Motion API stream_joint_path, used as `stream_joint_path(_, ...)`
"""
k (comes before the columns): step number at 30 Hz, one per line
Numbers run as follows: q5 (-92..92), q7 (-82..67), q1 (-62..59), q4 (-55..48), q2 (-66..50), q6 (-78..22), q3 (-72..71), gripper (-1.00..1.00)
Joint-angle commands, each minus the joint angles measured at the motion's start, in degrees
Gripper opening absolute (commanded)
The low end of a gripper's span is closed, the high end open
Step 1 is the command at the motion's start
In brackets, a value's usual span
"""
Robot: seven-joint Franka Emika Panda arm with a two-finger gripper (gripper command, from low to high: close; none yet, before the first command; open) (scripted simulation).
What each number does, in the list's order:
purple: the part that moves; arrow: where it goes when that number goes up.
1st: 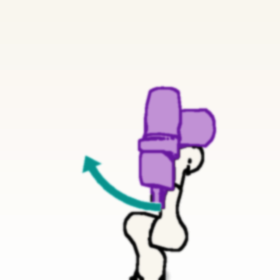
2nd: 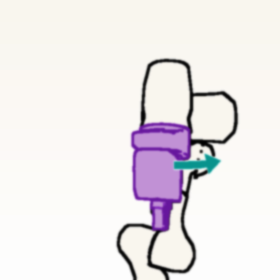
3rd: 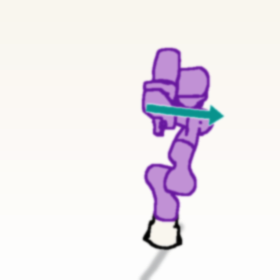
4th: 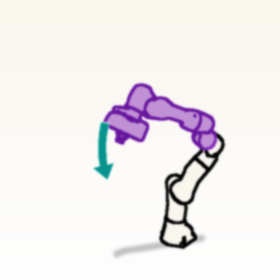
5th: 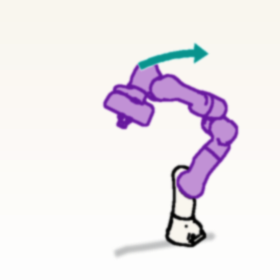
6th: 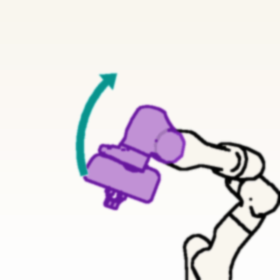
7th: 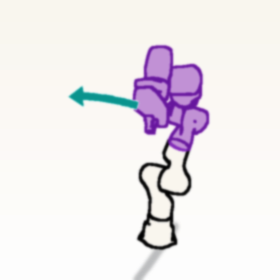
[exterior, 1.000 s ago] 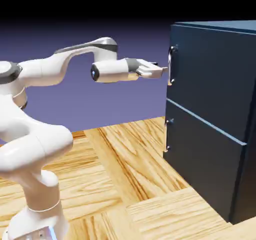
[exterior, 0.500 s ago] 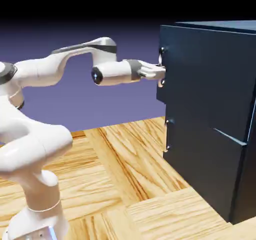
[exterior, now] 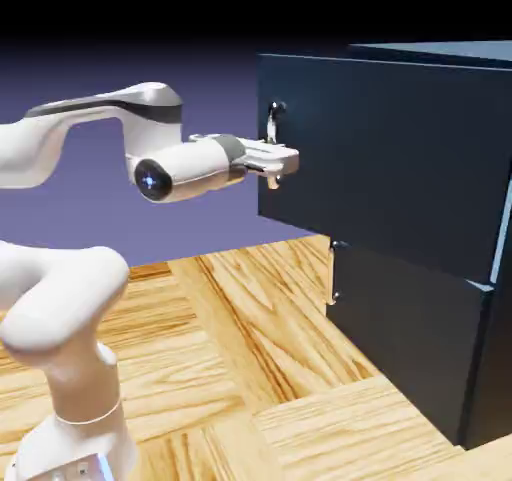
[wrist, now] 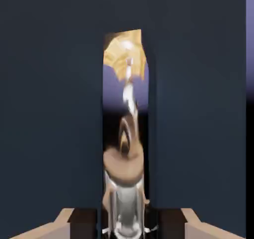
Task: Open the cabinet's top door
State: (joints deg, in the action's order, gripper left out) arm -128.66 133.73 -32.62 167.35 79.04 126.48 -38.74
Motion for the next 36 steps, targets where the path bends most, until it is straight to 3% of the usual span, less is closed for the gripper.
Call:
stream_joint_path(1, 1.9, 0.0, 0.6, 1.1, 0.6, -1.6, 2.1, -1.0)
stream_joint_path(11, 22.1, -1.1, 0.4, 7.4, 3.7, -16.2, 22.8, -1.0)
stream_joint_path(20, 40.6, -4.7, -3.2, 6.6, -1.0, -29.0, 41.5, -1.0)
stream_joint_path(28, 57.7, -10.5, -3.4, -0.1, -12.8, -41.1, 58.1, -1.0)
stream_joint_path(36, 72.3, -17.5, 3.6, -13.4, -29.2, -54.7, 74.0, -1.0)
